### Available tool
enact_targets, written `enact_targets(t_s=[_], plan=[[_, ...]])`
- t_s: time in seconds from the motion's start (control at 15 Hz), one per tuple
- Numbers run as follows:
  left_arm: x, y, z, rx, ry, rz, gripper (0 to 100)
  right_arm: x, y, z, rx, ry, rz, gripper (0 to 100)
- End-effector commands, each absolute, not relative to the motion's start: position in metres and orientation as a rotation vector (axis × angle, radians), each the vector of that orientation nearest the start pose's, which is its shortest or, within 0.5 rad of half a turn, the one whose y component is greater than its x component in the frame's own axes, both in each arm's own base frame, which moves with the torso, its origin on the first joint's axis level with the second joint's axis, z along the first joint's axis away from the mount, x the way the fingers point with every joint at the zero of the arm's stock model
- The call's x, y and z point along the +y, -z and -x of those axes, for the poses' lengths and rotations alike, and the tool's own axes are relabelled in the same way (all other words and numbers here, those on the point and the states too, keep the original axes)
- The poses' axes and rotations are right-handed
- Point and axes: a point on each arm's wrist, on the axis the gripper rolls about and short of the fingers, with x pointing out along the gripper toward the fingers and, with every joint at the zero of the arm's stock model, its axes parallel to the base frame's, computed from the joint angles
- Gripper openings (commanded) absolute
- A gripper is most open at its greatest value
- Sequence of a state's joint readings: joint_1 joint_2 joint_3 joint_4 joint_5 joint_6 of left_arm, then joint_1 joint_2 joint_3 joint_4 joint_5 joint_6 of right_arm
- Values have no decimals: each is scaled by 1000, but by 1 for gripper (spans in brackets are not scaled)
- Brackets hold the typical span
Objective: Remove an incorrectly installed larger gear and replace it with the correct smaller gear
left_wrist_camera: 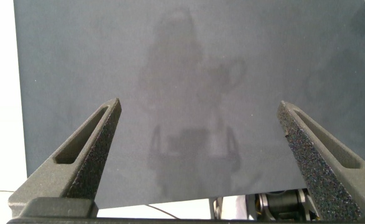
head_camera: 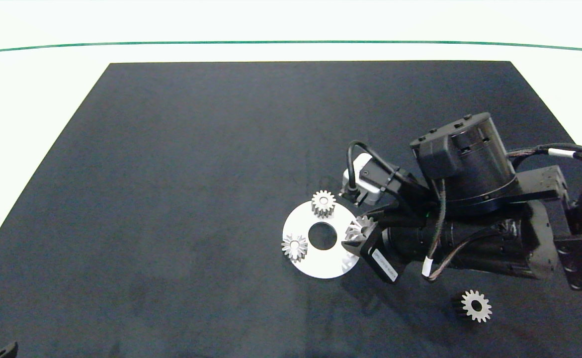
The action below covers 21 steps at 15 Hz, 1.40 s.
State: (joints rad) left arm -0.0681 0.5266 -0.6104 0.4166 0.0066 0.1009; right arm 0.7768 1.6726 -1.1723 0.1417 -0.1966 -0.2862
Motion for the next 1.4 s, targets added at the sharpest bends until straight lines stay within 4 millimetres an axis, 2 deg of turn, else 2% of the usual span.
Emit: enact_targets(t_s=[0.07, 0.33, 0.6, 0.93, 1.13, 1.4], plan=[[0, -202, -5, 346, 77, -113, 100, 182, -236, -222, 476, -560, 540, 28], [0, -200, -5, 348, 75, -113, 100, 139, -244, -236, 503, -413, 468, 28], [0, -200, -4, 343, 75, -114, 100, 107, -233, -243, 566, -344, 406, 28], [0, -200, -4, 342, 76, -116, 100, 82, -215, -250, 636, -284, 361, 28], [0, -200, -3, 339, 76, -116, 100, 65, -207, -258, 606, -212, 296, 28], [0, -200, -3, 338, 75, -131, 100, 55, -196, -260, 624, -204, 274, 28]])
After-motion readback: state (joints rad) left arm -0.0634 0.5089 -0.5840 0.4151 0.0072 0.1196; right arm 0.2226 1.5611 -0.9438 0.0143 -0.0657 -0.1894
